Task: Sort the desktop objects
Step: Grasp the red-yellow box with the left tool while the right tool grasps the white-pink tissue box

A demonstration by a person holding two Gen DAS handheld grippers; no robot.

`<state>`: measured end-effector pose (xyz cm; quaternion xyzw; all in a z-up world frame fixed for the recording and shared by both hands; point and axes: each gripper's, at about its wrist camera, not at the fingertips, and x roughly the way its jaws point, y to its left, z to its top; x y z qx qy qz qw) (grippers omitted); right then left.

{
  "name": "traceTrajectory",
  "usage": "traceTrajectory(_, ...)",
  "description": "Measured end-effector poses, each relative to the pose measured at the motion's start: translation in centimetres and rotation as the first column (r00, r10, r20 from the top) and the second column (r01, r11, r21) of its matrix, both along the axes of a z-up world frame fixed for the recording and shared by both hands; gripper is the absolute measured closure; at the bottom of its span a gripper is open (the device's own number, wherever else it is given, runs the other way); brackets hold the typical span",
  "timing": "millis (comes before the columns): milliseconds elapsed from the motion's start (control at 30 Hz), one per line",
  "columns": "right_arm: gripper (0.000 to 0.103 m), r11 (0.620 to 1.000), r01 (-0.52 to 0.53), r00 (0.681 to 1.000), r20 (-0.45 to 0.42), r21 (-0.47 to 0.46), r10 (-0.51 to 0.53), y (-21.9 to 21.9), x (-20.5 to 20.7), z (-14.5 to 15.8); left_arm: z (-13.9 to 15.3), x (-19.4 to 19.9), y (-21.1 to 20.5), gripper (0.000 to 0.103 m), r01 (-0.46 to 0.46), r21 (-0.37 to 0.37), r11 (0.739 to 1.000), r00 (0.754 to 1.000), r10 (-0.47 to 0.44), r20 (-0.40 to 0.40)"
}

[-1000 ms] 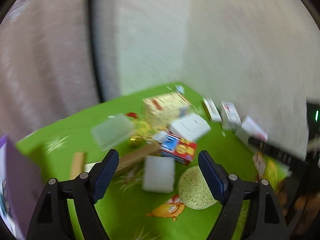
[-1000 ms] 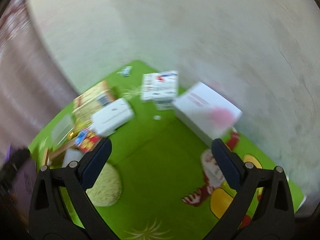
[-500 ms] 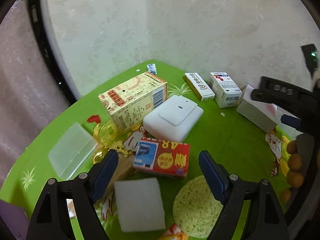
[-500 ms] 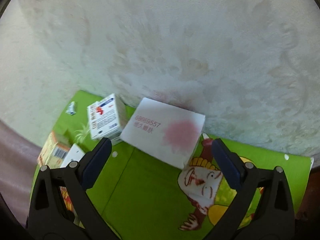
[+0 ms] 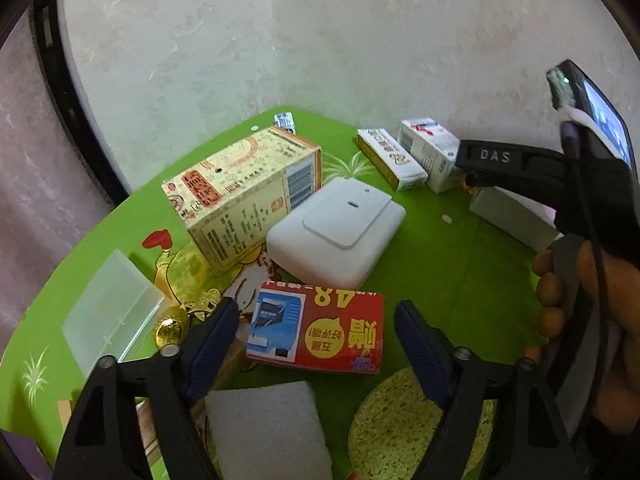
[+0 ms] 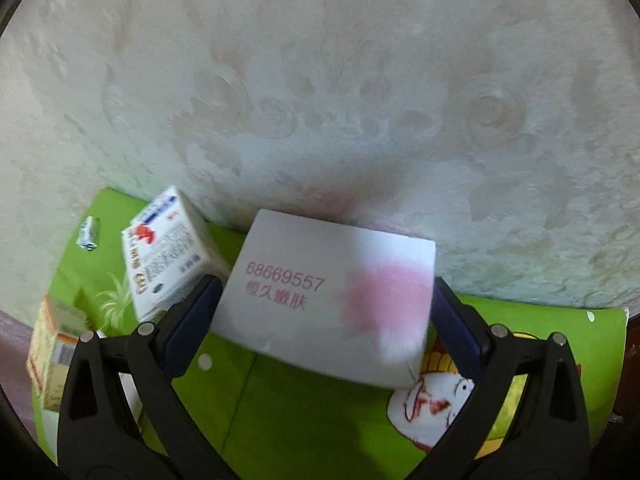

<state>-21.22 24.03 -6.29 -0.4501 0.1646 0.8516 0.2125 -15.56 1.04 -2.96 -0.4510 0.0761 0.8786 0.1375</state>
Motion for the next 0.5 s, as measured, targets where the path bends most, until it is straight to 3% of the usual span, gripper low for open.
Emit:
traceTrajectory(67,0.002,1.000,-0.002,1.000,0.011,0.013,0.002,0.1,-0.1,-0.3,-0.4,-0.1,0.3,0.041,0.009,-0.008,1.000,1.000,-0.009,0.030)
traceTrajectory(400,0.004,0.993,-0.116,0.993,0.005,0.036,0.115,1.0,2.2,0.0,0.2,0.6,-0.2,0.043,-0.007,0.034,0.999,1.000,0.006,0.025)
traceTrajectory(500,0.004,0.988,-0.154,0.988,-0.012,0.032,0.154,2.8,4.8,0.4,1.1,1.0,-0.5,0.043,-0.026,0.040,0.999,1.000,0.026,0.006)
